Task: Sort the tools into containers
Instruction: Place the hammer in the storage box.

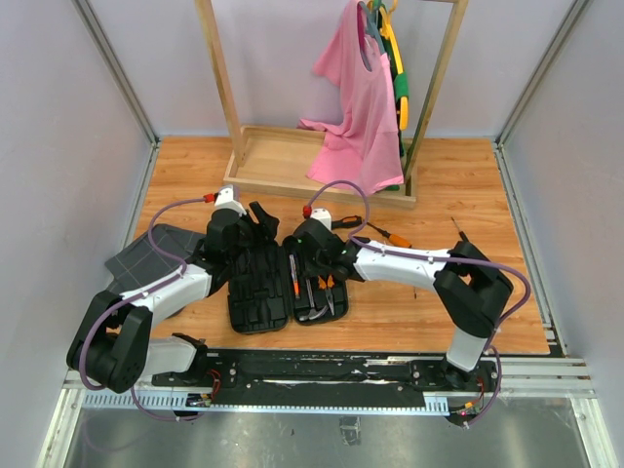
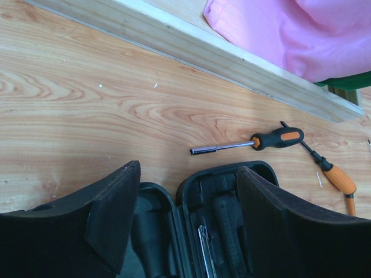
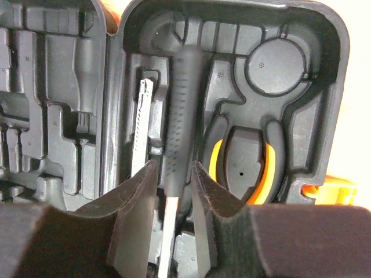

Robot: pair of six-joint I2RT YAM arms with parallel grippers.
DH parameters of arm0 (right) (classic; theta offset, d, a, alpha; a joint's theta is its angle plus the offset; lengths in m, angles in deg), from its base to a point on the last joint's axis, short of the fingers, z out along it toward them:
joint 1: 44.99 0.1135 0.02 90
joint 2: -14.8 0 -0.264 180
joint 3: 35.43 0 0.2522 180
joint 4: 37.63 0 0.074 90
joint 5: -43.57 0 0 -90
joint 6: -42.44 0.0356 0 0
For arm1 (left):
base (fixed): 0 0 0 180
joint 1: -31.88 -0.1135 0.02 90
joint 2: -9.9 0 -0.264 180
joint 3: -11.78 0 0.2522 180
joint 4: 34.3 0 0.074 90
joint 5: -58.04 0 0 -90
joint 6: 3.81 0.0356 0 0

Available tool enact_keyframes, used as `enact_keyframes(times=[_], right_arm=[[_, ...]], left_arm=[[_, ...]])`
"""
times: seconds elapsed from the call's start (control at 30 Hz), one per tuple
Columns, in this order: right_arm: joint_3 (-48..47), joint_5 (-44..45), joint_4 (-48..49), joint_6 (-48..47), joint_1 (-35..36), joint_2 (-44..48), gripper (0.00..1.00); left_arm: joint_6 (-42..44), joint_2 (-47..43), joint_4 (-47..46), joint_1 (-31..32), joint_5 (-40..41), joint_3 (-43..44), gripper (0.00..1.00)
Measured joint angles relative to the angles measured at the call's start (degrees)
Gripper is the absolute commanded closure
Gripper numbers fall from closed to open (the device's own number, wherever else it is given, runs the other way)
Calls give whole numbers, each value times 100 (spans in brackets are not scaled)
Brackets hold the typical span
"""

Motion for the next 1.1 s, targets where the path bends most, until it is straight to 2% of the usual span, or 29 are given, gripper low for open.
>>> enact_keyframes(times=[0.27, 0.47, 0.57, 0.93, 1.1], right_arm=[[15, 42, -61, -92, 0, 271, 66], [101, 15, -59, -474, 0, 564, 80], [195, -81, -66, -688, 0, 697, 83], [992, -973, -243, -1237, 4, 1311, 81], [1095, -1379, -243, -1342, 179, 1290, 81]], left_arm=[[0, 4, 0, 0, 0, 0, 29], [2, 63, 0, 0, -22, 0, 29], [9, 101, 0, 0, -42, 0, 29], [63, 243, 2, 20, -223, 48, 29], [129, 461, 4, 118, -352, 184, 32]])
